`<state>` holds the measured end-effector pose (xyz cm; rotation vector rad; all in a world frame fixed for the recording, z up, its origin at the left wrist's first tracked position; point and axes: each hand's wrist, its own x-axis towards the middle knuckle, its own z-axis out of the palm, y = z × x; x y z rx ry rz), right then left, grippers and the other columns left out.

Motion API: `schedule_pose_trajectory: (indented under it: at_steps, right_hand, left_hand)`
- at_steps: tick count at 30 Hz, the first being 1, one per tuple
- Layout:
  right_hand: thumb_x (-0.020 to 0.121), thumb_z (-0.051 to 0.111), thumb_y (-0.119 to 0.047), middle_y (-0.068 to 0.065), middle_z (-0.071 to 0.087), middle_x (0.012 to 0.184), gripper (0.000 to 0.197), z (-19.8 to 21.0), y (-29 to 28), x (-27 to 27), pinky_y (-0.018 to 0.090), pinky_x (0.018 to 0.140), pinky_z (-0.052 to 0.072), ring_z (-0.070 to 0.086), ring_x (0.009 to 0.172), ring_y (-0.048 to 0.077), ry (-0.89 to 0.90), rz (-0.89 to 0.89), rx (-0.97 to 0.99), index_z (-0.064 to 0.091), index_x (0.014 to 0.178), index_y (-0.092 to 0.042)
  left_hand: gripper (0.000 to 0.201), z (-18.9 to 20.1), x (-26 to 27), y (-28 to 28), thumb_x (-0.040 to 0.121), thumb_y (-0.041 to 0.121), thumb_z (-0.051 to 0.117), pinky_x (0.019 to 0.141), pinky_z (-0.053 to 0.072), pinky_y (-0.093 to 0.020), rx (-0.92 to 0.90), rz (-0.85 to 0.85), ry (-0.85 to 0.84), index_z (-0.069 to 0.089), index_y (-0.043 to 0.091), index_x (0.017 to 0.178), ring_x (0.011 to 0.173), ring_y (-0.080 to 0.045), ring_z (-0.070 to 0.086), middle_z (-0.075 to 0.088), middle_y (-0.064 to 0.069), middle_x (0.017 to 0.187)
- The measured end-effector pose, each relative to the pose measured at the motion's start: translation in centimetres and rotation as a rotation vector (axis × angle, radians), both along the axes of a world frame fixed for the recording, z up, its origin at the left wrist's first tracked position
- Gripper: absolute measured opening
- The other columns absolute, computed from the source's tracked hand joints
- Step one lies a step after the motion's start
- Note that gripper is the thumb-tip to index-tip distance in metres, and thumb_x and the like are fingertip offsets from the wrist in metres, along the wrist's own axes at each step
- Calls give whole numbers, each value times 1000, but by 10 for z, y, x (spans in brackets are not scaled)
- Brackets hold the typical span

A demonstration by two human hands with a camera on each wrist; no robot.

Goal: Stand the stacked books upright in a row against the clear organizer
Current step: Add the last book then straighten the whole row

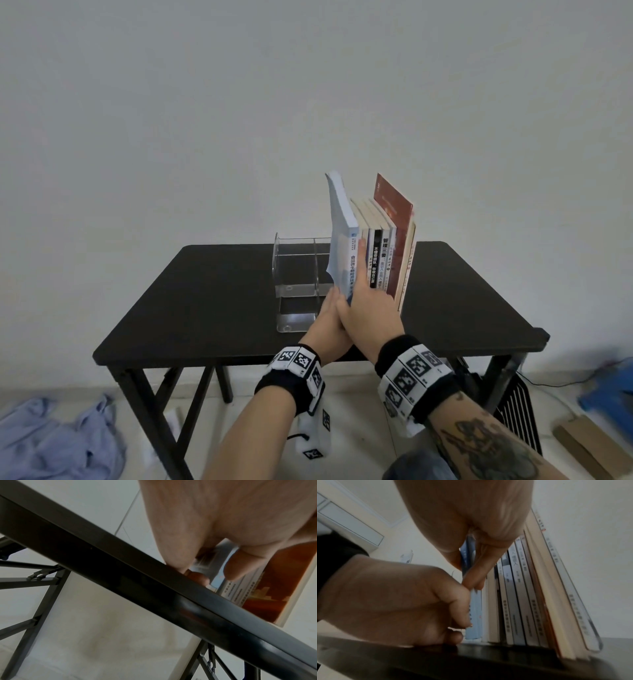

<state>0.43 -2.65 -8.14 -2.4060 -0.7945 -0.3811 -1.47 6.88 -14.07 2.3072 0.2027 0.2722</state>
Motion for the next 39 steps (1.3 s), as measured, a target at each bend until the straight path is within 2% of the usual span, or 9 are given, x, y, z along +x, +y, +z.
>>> schedule_pose_trajectory:
  at_steps: [7, 10, 13, 19, 24, 31, 34, 37, 39]
  right_hand:
    - [99, 44, -40, 9, 69, 91, 87, -8, -5, 6, 38, 72, 60, 67, 68, 21, 86, 40, 19, -32, 141, -36]
    - [99, 44, -39, 12, 68, 103, 87, -12, -10, 3, 38, 74, 59, 69, 75, 23, 116, 47, 19, -31, 143, -36]
    - [99, 45, -37, 12, 64, 117, 83, -21, -13, 1, 42, 80, 58, 69, 86, 25, 93, 49, 30, -24, 145, -36]
    - [97, 48, -34, 7, 69, 105, 67, -25, -18, -1, 40, 80, 56, 69, 86, 24, 55, 53, 29, 11, 150, -21]
    - [95, 51, -35, 5, 69, 96, 43, -22, -14, 5, 40, 70, 58, 69, 81, 26, 55, 17, 24, 32, 131, -20]
    - [89, 62, -27, -6, 61, 88, 16, -20, -31, -7, 27, 59, 54, 57, 69, 8, -234, 61, 204, 53, 101, -20]
    - [79, 68, -30, 7, 51, 103, 39, -21, -40, -5, 27, 76, 48, 50, 93, 17, -399, -7, 463, 49, 106, -10]
    - [69, 78, -43, 11, 31, 133, 88, -21, -43, 9, 36, 108, 31, 29, 128, 23, -144, -119, 486, 30, 134, -10]
    - [64, 83, -49, 8, 19, 148, 115, -21, -42, 18, 40, 114, 19, 16, 140, 21, 41, -125, 447, 12, 147, -15]
  left_hand:
    - [75, -1, 9, 12, 88, 21, 57, 113, 41, -42, -39, -18, 71, 23, 17, 154, 140, -24, 43, 40, -7, 153]
    - [65, 1, 7, 7, 97, 8, 52, 114, 29, -24, -8, 19, 55, 22, 5, 155, 144, -26, 37, 34, -13, 158]
    - [63, 5, 4, 5, 102, 7, 44, 112, 32, -25, -27, 57, 51, 14, 7, 158, 143, -27, 40, 35, -14, 157]
    - [73, 5, 11, 14, 96, 18, 57, 87, 50, -30, 39, 50, 156, 12, 15, 153, 95, -21, 64, 62, -11, 127]
    - [70, 7, 7, 11, 96, 10, 56, 96, 52, -39, 69, 66, 123, 15, 16, 153, 105, -28, 66, 64, -13, 126]
    - [54, 3, -2, 4, 100, 15, 49, 97, 43, -20, 120, 90, 53, 30, 12, 151, 117, -22, 57, 56, -15, 138]
    - [68, 0, 1, 2, 96, 9, 57, 95, 51, -29, -23, 116, 8, 21, 13, 153, 116, -25, 62, 58, -11, 137]
    - [77, -3, 0, -3, 91, -1, 59, 82, 56, -22, -136, 93, 1, 16, 22, 151, 112, -21, 65, 58, -5, 134]
    - [82, -9, -1, -8, 86, -2, 61, 91, 54, -24, -160, 104, -58, 19, 27, 150, 117, -20, 62, 59, -3, 132]
